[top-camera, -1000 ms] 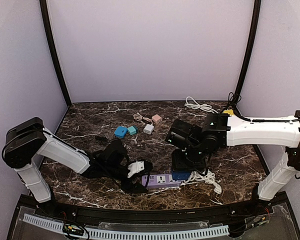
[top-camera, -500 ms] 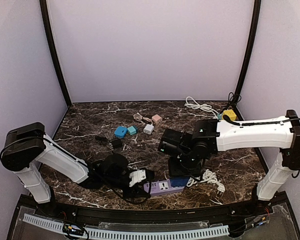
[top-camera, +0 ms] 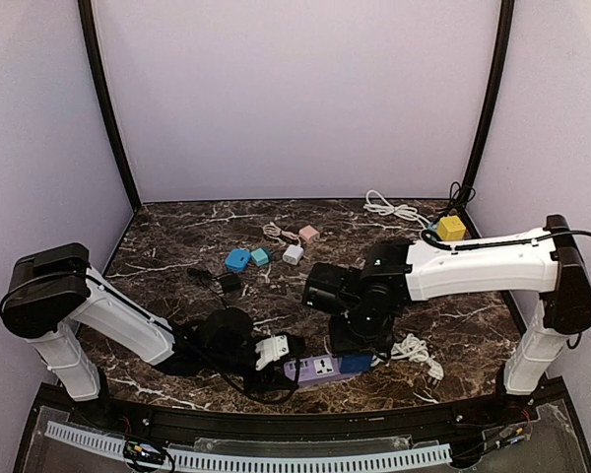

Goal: Insert the plug
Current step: Insert the plug into the socket.

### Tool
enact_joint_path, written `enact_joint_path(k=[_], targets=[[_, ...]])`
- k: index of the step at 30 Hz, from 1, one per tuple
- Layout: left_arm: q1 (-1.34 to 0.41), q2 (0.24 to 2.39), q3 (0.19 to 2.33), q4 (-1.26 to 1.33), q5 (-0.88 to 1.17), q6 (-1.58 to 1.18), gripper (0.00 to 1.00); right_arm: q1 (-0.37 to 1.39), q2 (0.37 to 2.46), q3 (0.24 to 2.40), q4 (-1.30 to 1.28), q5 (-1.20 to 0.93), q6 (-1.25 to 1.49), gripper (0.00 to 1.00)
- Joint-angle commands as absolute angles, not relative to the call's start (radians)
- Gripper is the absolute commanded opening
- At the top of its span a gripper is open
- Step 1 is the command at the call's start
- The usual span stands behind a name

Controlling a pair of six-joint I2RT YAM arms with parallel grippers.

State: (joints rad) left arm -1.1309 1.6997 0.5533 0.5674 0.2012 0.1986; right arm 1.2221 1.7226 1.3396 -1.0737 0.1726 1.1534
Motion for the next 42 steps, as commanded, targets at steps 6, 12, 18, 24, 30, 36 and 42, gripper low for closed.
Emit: enact_joint_path(k=[6,12,18,24,30,36,42], targets=[[-1.137,1.708,0.539,0.543,0.172,0.199,0.01,1.202,1.732,1.334,-1.053,0.184,1.121,0.0],[-1.137,1.708,0.539,0.549,0.162,0.198,0.01,1.2,1.779,1.337,-1.032,0.15,1.098,0.0],[-1.138,1.707,0.542,0.548,0.156,0.197,0.01,1.201,1.811,1.323,-1.07,0.148,1.11,0.0],[-1.138,1.707,0.538,0.55,0.153,0.189,0.01,1.216,1.849,1.305,-1.081,0.151,1.124,0.0],[-1.138,1.703,0.543,0.55,0.143,0.187,0.01,1.229,1.96,1.226,-1.025,0.055,1.11,0.0],[-1.138,1.693,0.535,0.551,0.145,0.185,0.01,1.251,1.966,1.157,-1.057,0.057,1.137,0.0],[-1.139,1.679,0.525,0.553,0.14,0.188,0.01,1.308,2.097,1.212,-1.113,0.054,1.086,0.0]])
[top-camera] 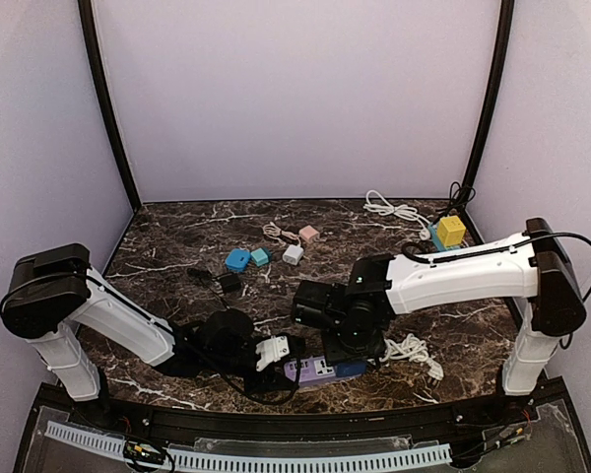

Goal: Insert the plug
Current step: Insert the plug into the socket.

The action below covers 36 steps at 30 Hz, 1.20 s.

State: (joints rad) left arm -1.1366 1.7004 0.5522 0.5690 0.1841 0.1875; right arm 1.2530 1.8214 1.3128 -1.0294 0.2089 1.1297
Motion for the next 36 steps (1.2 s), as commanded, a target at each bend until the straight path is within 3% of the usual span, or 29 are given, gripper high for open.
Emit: enact_joint_path(k=[1,7,8,10,11,13,15,26,27,28,29,30,31,33,36], targets=[[-1.138,1.678,0.524,0.553,0.14,0.188,0.01,1.313,2.123,1.222,-1.118,0.044,1.073,0.0],[-1.138,1.668,0.521,0.545,0.135,0.193,0.01,1.309,2.085,1.222,-1.119,0.056,1.084,0.0],[-1.138,1.668,0.521,0.545,0.136,0.193,0.01,1.305,2.06,1.223,-1.12,0.063,1.089,0.04],[-1.138,1.667,0.518,0.544,0.141,0.191,0.01,1.3,2.015,1.239,-1.127,0.08,1.092,0.31],[-1.139,1.667,0.518,0.543,0.142,0.189,0.01,1.295,1.995,1.26,-1.131,0.091,1.094,0.56],[-1.138,1.666,0.519,0.541,0.145,0.188,0.01,1.29,1.962,1.305,-1.137,0.116,1.093,0.94],[-1.138,1.663,0.519,0.54,0.143,0.194,0.01,1.287,1.937,1.358,-1.147,0.145,1.098,0.99],[-1.138,1.647,0.5,0.535,0.149,0.203,0.01,1.285,1.724,1.5,-1.182,0.246,1.073,0.99],[-1.139,1.644,0.5,0.53,0.15,0.206,0.05,1.284,1.701,1.503,-1.174,0.25,1.053,0.99],[-1.138,1.639,0.503,0.527,0.15,0.21,0.18,1.285,1.673,1.506,-1.163,0.258,1.035,0.99],[-1.138,1.636,0.506,0.52,0.15,0.214,0.39,1.285,1.642,1.506,-1.151,0.271,1.019,0.99],[-1.138,1.627,0.512,0.516,0.151,0.23,0.5,1.284,1.613,1.504,-1.14,0.289,1.005,0.99],[-1.138,1.621,0.518,0.504,0.152,0.241,0.68,1.282,1.579,1.499,-1.129,0.314,0.994,0.99],[-1.138,1.596,0.538,0.474,0.153,0.275,0.87,1.27,1.514,1.479,-1.107,0.354,0.978,0.99],[-1.137,1.545,0.608,0.379,0.152,0.345,0.99,1.224,1.42,1.423,-1.05,0.388,0.928,0.99]])
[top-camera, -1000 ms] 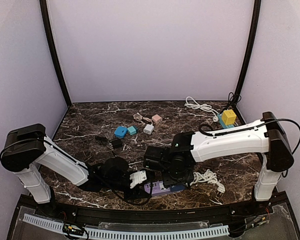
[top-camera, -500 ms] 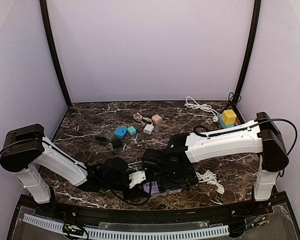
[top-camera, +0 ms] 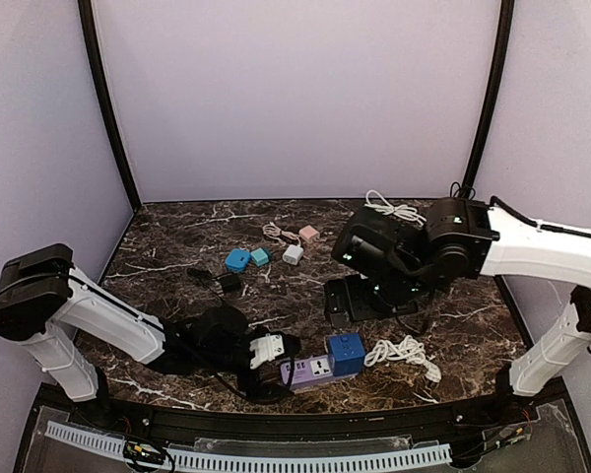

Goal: Insert the plug
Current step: Insert the plug into the socket, then pick up the plug from the center of the board.

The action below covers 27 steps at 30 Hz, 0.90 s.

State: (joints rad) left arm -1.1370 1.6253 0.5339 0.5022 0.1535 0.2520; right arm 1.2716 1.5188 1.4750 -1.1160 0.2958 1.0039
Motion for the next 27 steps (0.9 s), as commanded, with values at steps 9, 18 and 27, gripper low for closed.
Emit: enact_joint_path(k=[9,18,27], targets=[[-0.865,1.505,1.043,-0.296,0.352,0.255,1.0,1.099,1.252,1.34,-0.858,0.42,0.751,0.99],[-0.458,1.809,1.573,-0.784,0.054,0.184,0.79,1.074,1.252,1.27,-0.808,0.4,0.731,0.99],[-0.397,2.145,1.863,-0.802,0.026,0.172,0.95,1.069,1.335,1.287,-0.81,0.363,0.726,0.99]])
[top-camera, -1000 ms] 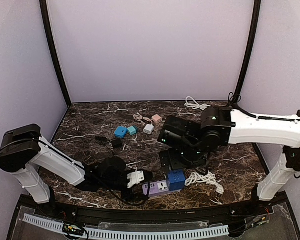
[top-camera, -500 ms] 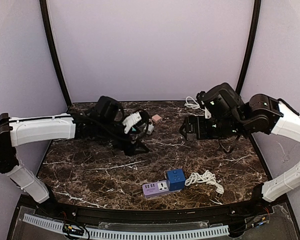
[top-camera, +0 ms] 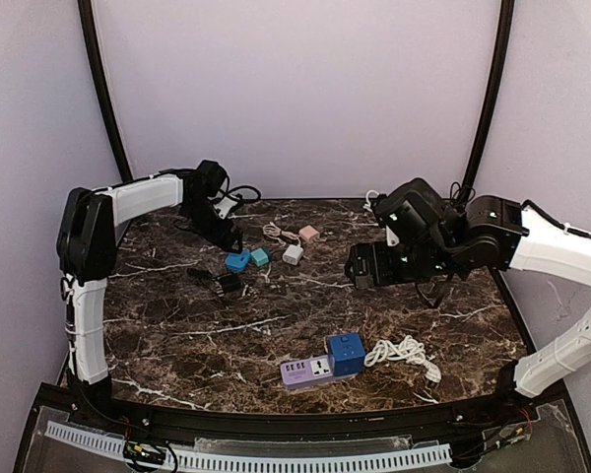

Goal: Insert the plug
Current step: Pick up the plug from the center of the board.

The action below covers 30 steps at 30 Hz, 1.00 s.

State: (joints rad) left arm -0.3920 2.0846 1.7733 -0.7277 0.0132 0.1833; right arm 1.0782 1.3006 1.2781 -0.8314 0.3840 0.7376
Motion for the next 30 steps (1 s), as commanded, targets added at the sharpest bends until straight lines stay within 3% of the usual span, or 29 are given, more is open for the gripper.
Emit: enact_joint_path(k=[1,5,8,11,14,19,30], targets=[[-0.397,2.171,1.898,-0.795,0.042,0.182,0.95,1.069,1.345,1.291,-0.81,0.357,0.726,0.99],[-0.397,2.233,1.995,-0.764,0.157,0.288,0.87,1.067,1.386,1.306,-0.811,0.337,0.711,0.99],[-0.398,2.259,2.027,-0.753,0.163,0.303,0.7,1.064,1.418,1.325,-0.815,0.325,0.697,0.99],[-0.397,2.263,2.024,-0.757,0.141,0.317,0.64,1.063,1.446,1.358,-0.825,0.316,0.679,0.99],[-0.397,2.261,2.037,-0.791,0.089,0.297,0.68,1.064,1.461,1.365,-0.829,0.317,0.673,0.99],[-0.397,2.249,2.03,-0.863,0.068,0.28,0.83,1.064,1.475,1.37,-0.829,0.312,0.672,0.99],[-0.388,2.219,1.908,-0.891,0.066,0.341,0.93,1.064,1.475,1.356,-0.831,0.313,0.678,0.99]])
